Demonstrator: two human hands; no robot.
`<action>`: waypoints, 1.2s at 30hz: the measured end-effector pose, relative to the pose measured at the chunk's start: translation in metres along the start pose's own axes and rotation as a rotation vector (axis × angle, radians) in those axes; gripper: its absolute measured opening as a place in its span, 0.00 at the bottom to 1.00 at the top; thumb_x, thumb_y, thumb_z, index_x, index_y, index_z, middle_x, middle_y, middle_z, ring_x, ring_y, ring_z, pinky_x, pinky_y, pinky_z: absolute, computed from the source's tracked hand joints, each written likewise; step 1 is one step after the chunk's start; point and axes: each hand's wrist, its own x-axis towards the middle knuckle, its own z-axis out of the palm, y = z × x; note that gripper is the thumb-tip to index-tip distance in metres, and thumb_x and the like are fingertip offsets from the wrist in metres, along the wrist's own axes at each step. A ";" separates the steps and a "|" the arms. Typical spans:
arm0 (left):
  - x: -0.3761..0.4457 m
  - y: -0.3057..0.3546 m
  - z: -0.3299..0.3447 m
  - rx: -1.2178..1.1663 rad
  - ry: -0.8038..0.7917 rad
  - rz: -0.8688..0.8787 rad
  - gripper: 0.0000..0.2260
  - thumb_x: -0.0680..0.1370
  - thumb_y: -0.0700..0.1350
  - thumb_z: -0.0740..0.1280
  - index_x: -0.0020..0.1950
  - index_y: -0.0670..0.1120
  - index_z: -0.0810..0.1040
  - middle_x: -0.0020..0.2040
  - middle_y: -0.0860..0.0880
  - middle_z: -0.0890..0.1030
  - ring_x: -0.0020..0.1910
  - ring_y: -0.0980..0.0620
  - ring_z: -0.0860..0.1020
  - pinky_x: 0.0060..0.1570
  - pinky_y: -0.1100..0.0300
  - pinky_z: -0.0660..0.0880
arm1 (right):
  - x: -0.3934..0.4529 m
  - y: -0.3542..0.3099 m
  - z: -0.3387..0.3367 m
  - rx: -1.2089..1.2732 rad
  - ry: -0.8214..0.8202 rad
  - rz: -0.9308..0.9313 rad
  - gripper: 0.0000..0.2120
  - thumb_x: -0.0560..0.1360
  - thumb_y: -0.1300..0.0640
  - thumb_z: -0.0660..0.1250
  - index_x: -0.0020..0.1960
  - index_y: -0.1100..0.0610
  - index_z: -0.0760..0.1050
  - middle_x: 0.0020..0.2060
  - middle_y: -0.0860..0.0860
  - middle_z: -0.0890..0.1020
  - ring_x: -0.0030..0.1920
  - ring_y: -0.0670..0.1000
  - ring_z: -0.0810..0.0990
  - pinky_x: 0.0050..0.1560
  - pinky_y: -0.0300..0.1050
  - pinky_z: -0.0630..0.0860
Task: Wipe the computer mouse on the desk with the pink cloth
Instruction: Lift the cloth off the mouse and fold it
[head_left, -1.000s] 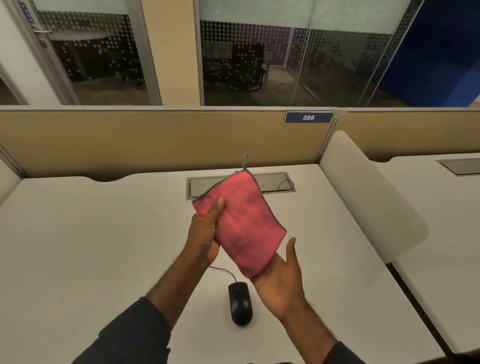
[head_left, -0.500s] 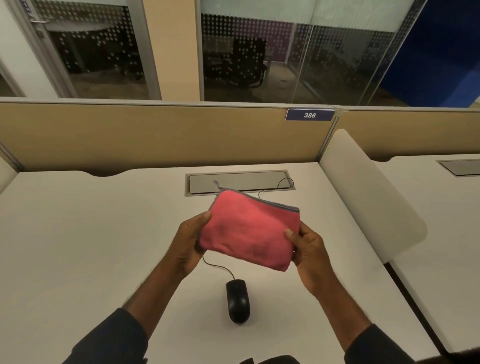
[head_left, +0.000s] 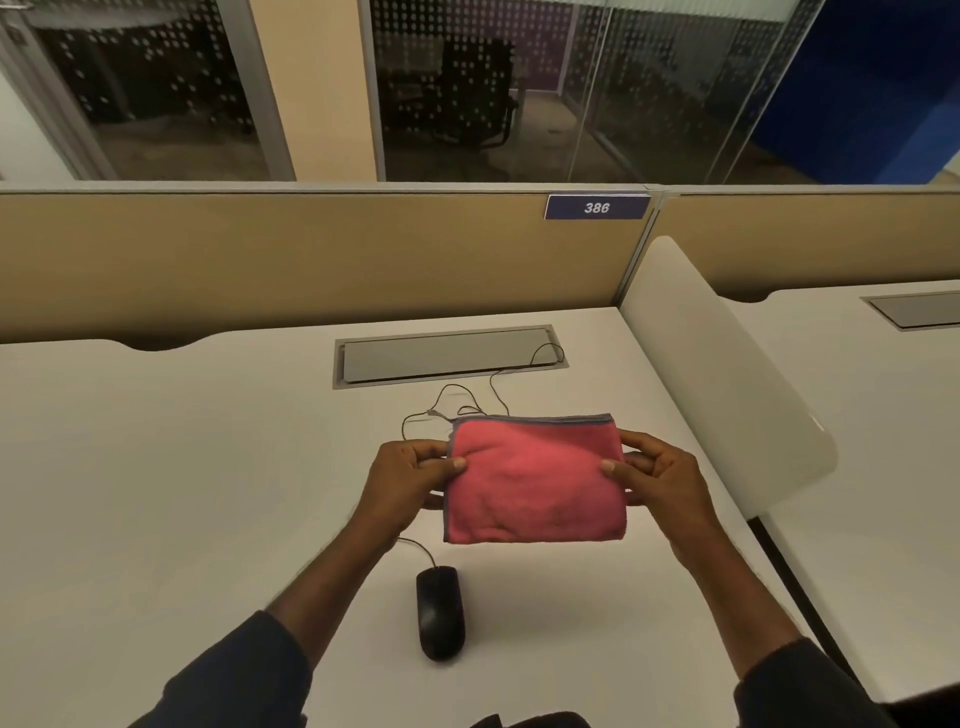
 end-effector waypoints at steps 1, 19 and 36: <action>0.006 -0.001 0.007 0.005 0.005 0.001 0.04 0.75 0.42 0.74 0.48 0.49 0.86 0.42 0.49 0.87 0.41 0.50 0.85 0.34 0.58 0.81 | 0.005 0.004 -0.006 0.001 0.025 0.009 0.19 0.72 0.63 0.74 0.61 0.52 0.79 0.41 0.55 0.87 0.42 0.53 0.86 0.35 0.42 0.80; 0.202 -0.019 0.164 -0.101 0.118 -0.201 0.04 0.74 0.35 0.73 0.47 0.38 0.84 0.38 0.41 0.85 0.31 0.47 0.84 0.28 0.54 0.79 | 0.219 0.077 -0.123 -0.281 0.277 0.005 0.15 0.71 0.61 0.75 0.57 0.53 0.81 0.40 0.54 0.85 0.43 0.54 0.84 0.46 0.53 0.82; 0.311 -0.087 0.209 -0.020 0.214 -0.381 0.10 0.73 0.38 0.75 0.53 0.36 0.83 0.44 0.38 0.85 0.38 0.40 0.85 0.35 0.45 0.83 | 0.332 0.156 -0.126 -0.522 0.336 0.092 0.11 0.73 0.58 0.73 0.55 0.51 0.81 0.44 0.46 0.82 0.40 0.45 0.79 0.35 0.32 0.69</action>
